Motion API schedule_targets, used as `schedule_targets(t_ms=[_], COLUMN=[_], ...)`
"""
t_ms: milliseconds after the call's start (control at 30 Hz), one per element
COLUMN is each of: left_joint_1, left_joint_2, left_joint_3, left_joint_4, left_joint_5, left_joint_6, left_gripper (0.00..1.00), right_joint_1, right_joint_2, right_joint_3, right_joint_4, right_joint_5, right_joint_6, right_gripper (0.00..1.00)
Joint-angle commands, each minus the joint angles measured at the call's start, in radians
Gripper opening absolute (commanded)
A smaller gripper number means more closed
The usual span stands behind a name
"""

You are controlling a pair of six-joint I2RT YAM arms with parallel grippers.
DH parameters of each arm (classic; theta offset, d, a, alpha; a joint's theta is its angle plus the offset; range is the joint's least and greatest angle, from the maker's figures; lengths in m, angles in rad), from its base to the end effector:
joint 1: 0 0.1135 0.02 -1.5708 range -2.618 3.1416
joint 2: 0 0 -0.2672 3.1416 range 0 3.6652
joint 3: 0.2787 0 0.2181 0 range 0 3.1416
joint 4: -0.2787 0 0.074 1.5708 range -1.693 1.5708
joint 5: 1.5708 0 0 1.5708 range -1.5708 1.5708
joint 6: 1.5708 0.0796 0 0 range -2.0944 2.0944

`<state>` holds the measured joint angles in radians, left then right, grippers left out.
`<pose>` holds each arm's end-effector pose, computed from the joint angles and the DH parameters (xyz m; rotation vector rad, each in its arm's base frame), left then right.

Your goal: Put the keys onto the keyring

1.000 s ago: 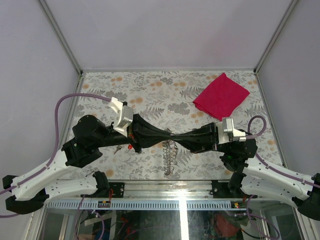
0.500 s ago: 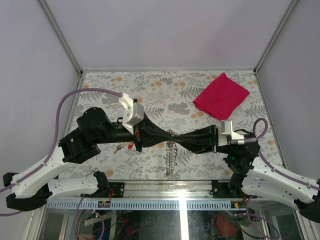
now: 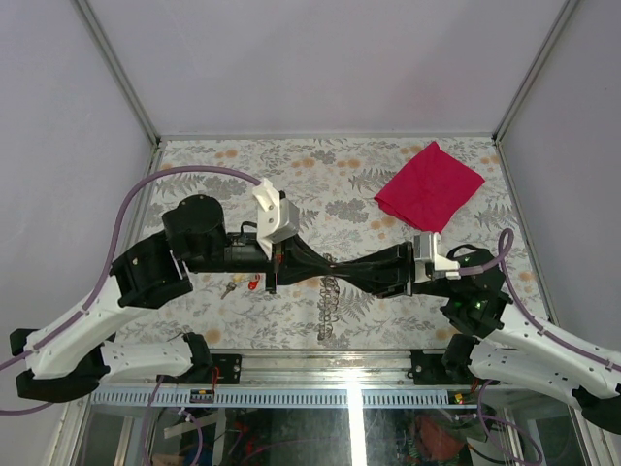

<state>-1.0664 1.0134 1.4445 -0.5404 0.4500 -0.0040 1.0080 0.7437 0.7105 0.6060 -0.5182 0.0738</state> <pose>0.0610 -0.1821 0.4665 1.2131 1.3459 -1.1608 0.0495 0.1523 0.4250 -0.9242 0.7041 1.2246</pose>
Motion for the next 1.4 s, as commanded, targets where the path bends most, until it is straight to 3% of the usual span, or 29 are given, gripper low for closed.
schedule_targets(t_ms=[0, 633, 833, 933, 1067, 1233, 1367], left_joint_1=[-0.004, -0.025, -0.038, -0.044, -0.043, -0.044, -0.044], left_joint_2=[0.035, 0.173, 0.205, 0.209, 0.144, 0.002, -0.088], left_joint_3=[0.072, 0.27, 0.306, 0.317, 0.274, 0.127, -0.005], left_joint_4=[-0.089, -0.426, -0.481, -0.487, -0.393, -0.139, 0.048], left_joint_5=[0.019, -0.069, -0.1, -0.126, -0.12, -0.118, -0.133], left_joint_6=[0.049, 0.178, 0.189, 0.19, 0.175, 0.111, 0.064], left_gripper=[0.0, 0.0, 0.0, 0.0, 0.06, 0.16, 0.17], right_joint_1=[0.004, 0.005, 0.004, 0.005, 0.004, 0.004, 0.005], right_joint_2=[-0.007, 0.041, 0.059, 0.065, 0.057, 0.057, 0.09], right_joint_3=[0.069, 0.112, 0.118, 0.119, 0.081, -0.003, -0.066], right_joint_4=[-0.069, -0.21, -0.233, -0.232, -0.135, 0.136, 0.433], right_joint_5=[-0.025, -0.078, -0.107, -0.124, -0.141, -0.125, -0.078], right_joint_6=[-0.04, -0.071, -0.081, -0.085, -0.082, -0.009, 0.104], right_gripper=[0.14, 0.12, 0.0, 0.0, 0.0, 0.0, 0.0])
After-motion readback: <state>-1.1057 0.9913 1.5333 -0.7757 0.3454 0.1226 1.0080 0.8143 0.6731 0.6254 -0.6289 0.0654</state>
